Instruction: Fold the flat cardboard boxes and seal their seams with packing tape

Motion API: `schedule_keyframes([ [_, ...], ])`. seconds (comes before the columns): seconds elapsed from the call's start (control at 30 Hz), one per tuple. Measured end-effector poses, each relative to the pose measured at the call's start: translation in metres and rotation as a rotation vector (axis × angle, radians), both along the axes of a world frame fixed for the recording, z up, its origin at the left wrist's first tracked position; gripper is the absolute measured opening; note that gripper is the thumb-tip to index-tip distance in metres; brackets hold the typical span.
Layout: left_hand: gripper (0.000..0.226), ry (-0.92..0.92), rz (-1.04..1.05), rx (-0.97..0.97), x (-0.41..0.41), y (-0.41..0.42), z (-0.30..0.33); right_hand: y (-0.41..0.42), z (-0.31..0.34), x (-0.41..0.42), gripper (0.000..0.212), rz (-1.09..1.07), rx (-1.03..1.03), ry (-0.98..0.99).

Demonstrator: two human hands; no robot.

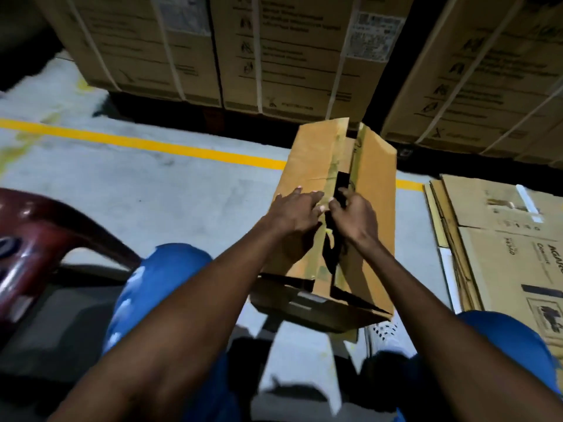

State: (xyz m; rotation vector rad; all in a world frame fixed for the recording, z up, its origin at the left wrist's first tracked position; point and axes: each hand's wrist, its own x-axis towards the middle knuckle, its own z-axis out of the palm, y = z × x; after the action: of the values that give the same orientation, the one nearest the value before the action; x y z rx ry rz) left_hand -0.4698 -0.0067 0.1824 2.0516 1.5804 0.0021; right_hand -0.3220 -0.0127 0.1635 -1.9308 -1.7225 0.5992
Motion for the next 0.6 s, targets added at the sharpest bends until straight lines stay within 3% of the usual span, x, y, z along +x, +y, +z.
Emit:
schedule_keyframes([
  [0.23,0.045,-0.366,0.362,0.257,-0.105,-0.057,0.062,-0.024,0.075,-0.124,0.034,0.206,0.289,0.116],
  [0.4,0.046,-0.503,0.674,0.410,-0.226,-0.136,0.055,-0.073,0.086,-0.248,0.028,0.454,0.227,0.214],
  [0.6,0.025,-0.455,1.103,0.671,-0.344,-0.242,0.035,-0.144,0.072,-0.367,0.027,0.851,0.109,0.063],
])
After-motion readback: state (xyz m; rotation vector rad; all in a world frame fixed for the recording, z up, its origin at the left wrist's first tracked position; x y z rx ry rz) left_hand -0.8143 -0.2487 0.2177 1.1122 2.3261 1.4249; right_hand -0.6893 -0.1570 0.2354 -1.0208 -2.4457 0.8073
